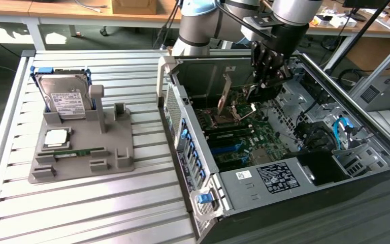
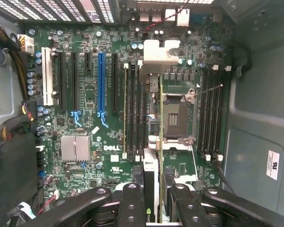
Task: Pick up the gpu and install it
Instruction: 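Insert the gpu into the slot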
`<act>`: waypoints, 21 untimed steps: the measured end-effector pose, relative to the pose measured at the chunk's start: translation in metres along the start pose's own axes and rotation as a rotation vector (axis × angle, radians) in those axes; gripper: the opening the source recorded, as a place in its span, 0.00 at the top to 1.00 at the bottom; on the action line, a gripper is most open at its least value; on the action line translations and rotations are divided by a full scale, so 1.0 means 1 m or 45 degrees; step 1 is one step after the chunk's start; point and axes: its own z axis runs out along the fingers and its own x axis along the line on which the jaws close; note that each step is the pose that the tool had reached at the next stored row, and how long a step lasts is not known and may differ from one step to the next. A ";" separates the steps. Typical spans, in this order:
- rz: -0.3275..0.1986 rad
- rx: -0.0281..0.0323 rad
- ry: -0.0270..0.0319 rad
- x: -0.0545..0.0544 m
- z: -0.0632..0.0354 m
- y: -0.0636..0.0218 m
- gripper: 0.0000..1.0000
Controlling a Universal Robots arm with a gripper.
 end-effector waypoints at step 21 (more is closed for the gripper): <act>-0.167 -0.0053 -0.0106 0.000 0.0002 -0.0001 0.73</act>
